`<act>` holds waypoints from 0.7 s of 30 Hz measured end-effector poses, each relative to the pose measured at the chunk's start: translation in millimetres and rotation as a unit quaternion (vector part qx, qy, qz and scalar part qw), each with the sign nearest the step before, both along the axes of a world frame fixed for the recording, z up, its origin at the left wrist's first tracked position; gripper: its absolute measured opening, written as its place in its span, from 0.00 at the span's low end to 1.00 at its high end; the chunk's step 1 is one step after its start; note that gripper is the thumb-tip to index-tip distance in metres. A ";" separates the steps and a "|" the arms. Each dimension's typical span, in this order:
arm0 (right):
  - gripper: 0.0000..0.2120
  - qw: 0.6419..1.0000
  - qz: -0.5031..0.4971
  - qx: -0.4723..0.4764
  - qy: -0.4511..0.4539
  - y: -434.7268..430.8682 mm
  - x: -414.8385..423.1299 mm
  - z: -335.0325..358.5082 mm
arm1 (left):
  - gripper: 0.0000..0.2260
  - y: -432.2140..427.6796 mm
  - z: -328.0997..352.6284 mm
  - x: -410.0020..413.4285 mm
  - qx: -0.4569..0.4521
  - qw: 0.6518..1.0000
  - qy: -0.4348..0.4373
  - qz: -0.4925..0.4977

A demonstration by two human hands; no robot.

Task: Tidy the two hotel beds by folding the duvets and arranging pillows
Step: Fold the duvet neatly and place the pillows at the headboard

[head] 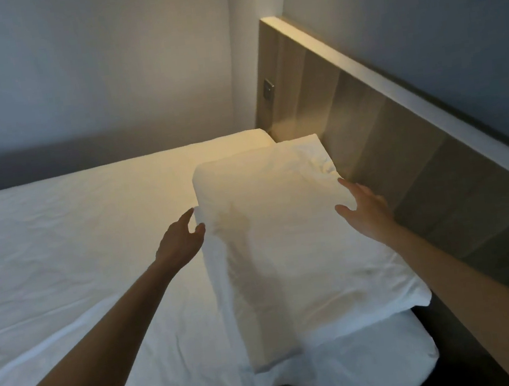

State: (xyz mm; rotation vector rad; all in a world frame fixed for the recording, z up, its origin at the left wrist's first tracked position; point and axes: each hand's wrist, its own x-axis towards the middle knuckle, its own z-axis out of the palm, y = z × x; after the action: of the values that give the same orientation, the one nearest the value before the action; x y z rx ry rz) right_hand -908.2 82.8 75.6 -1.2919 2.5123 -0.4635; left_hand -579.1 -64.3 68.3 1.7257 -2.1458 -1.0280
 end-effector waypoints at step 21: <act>0.51 0.990 -0.080 0.029 -0.108 -286.8 -172.0 -184.5 | 0.57 -224.9 -215.3 -154.6 0.146 0.958 0.141 0.200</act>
State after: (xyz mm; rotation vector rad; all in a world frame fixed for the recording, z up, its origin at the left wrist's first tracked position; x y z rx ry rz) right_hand -1080.1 -204.1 -109.0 -0.9674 2.4350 -0.5314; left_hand -733.7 -289.2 -147.0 1.8913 -1.4496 -1.4152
